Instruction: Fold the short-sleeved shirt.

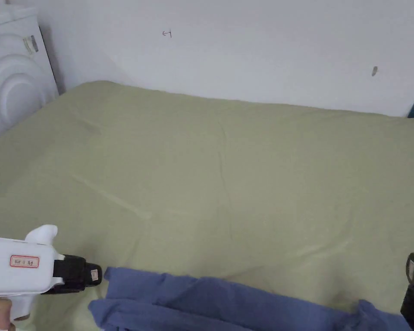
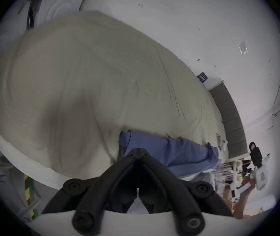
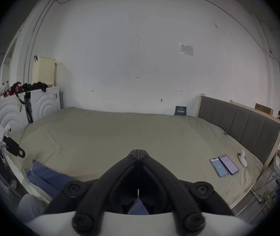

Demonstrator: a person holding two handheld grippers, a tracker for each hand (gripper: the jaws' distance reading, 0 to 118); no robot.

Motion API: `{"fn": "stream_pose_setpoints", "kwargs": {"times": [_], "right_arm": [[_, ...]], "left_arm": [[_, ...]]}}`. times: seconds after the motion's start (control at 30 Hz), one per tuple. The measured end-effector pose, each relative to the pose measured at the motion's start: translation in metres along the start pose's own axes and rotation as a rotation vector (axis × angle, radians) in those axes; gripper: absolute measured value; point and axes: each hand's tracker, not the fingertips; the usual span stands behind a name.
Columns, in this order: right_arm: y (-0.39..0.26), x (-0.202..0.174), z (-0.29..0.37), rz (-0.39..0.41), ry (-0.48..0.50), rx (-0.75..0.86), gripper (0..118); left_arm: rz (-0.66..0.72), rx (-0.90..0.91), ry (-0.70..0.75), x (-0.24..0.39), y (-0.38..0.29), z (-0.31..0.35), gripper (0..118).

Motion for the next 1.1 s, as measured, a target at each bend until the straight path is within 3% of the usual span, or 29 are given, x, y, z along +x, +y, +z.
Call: {"fn": "stream_pose_setpoints", "kwargs": {"times": [0.13,0.17,0.2,0.23,0.27,0.37,0.7,0.83,0.93,0.97,1.0,1.03,1.07,1.1], "right_arm": [[-0.002,-0.007,-0.002,0.019,-0.003,-0.007,1],[-0.001,-0.007,-0.002,0.018,-0.004,-0.011,1],[-0.001,-0.008,-0.002,0.015,-0.004,-0.014,1],[-0.001,-0.009,-0.003,0.016,-0.003,-0.017,1],[0.000,-0.010,-0.002,0.020,-0.006,-0.018,1],[0.001,-0.011,-0.003,0.032,-0.009,-0.028,1],[-0.002,-0.010,-0.004,0.030,-0.011,-0.060,1],[-0.005,-0.008,-0.004,0.007,-0.003,-0.074,1],[-0.006,-0.007,-0.003,-0.007,0.001,-0.076,1],[-0.006,-0.007,-0.004,-0.011,0.004,-0.077,1],[-0.006,-0.006,-0.004,-0.013,0.008,-0.079,1],[-0.006,-0.006,-0.003,-0.016,0.009,-0.080,1],[-0.007,-0.005,-0.003,-0.020,0.012,-0.078,1],[-0.007,-0.004,-0.002,-0.024,0.014,-0.079,1]], "left_arm": [[0.012,-0.058,-0.122,-0.007,-0.001,-0.015,0],[0.016,-0.069,-0.147,-0.009,0.000,-0.018,15],[0.017,-0.059,-0.151,-0.011,0.002,-0.022,45],[0.007,-0.070,-0.150,-0.008,0.000,-0.025,87],[0.000,-0.090,-0.162,-0.009,0.000,-0.032,118],[0.077,-0.164,-0.214,-0.012,-0.002,-0.045,116],[0.099,-0.235,-0.416,-0.020,-0.003,-0.077,116],[0.091,-0.235,-0.395,-0.011,-0.004,-0.075,115],[0.076,-0.230,-0.368,-0.006,-0.001,-0.070,105],[0.076,-0.218,-0.337,-0.006,-0.002,-0.068,94],[0.086,-0.204,-0.316,-0.007,-0.003,-0.066,63],[0.098,-0.204,-0.266,-0.013,0.000,-0.073,23],[0.090,-0.221,-0.274,-0.014,-0.002,-0.077,11],[0.089,-0.236,-0.275,-0.015,-0.003,-0.078,11]]}}
